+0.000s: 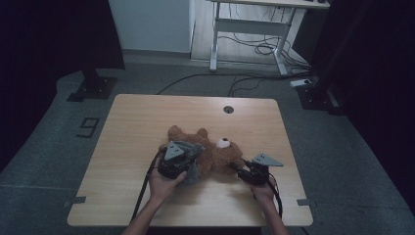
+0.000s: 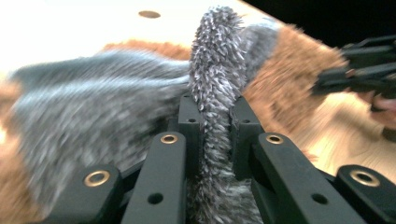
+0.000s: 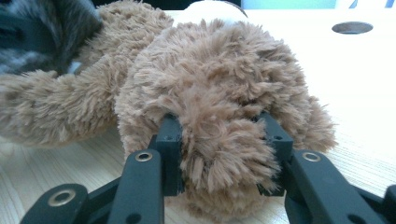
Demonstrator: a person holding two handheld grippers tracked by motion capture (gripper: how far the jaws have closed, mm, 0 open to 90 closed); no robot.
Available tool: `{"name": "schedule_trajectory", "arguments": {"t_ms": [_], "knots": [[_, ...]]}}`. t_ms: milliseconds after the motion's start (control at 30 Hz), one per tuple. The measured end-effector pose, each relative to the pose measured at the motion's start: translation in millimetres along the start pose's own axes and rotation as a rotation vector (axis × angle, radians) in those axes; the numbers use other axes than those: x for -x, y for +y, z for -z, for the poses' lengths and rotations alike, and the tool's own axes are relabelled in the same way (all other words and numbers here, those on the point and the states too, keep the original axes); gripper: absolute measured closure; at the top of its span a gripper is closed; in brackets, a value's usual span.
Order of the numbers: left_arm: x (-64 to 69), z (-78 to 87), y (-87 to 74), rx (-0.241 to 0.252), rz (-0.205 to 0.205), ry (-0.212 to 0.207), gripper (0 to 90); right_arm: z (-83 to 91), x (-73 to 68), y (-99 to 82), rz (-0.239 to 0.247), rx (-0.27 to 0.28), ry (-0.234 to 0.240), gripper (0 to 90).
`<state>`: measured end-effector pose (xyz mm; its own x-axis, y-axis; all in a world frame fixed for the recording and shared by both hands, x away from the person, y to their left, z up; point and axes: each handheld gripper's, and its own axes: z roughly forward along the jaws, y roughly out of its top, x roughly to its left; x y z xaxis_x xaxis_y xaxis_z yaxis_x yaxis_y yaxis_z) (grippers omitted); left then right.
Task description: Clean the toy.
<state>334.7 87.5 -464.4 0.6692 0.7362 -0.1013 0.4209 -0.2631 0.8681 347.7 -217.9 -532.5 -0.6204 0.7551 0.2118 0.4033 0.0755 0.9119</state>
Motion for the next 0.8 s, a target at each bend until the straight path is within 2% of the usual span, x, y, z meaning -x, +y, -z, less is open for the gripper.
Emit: {"name": "schedule_trajectory", "arguments": {"t_ms": [100, 167, 200, 300, 367, 400, 467, 500, 533, 600, 667, 800], "knots": [[19.8, -8.1, 15.7, 0.029, -0.012, -0.068, 78.2, 0.1, -0.9, 0.1, 0.004, -0.001, -0.005, 61.1], [32.4, -14.5, 24.1, 0.031, -0.019, -0.104, 78.2, 0.2, -1.3, 0.1, 0.005, -0.002, -0.007, 61.1], [42.2, -19.0, 28.6, 0.03, -0.036, -0.12, 78.2, 0.3, -1.1, 0.1, 0.006, -0.003, -0.007, 61.1], [64.9, -32.4, 32.9, 0.003, -0.082, -0.132, 78.2, 0.4, -1.1, 0.1, 0.003, -0.004, -0.006, 61.1], [72.7, -45.4, 30.1, -0.038, -0.098, -0.13, 78.1, 0.3, -0.9, 0.0, 0.003, -0.002, -0.005, 61.0], [73.0, -53.0, 27.0, -0.067, -0.094, -0.133, 78.1, 0.3, -1.0, 0.1, 0.001, -0.003, -0.005, 61.0], [68.9, -67.1, 16.0, -0.133, -0.09, -0.11, 78.1, 0.6, -1.0, 0.2, 0.004, -0.006, -0.005, 61.0], [66.9, -68.8, 13.3, -0.139, -0.086, -0.109, 78.0, 0.8, -1.1, 0.1, 0.008, -0.008, -0.004, 61.1], [61.3, -69.9, 7.2, -0.139, -0.063, -0.117, 78.0, 0.8, -1.2, 0.1, 0.011, -0.01, -0.005, 61.1], [51.9, -63.9, -0.1, -0.134, -0.042, -0.121, 78.1, 0.8, -1.1, 0.2, 0.014, -0.014, -0.004, 61.1], [45.6, -56.3, -4.6, -0.134, -0.057, -0.094, 78.3, 0.8, 0.0, 0.3, 0.012, -0.013, -0.001, 61.1], [18.7, -23.3, -13.7, -0.097, -0.022, -0.039, 78.4, 1.3, 0.0, 0.4, 0.014, -0.017, 0.004, 61.1]]}}
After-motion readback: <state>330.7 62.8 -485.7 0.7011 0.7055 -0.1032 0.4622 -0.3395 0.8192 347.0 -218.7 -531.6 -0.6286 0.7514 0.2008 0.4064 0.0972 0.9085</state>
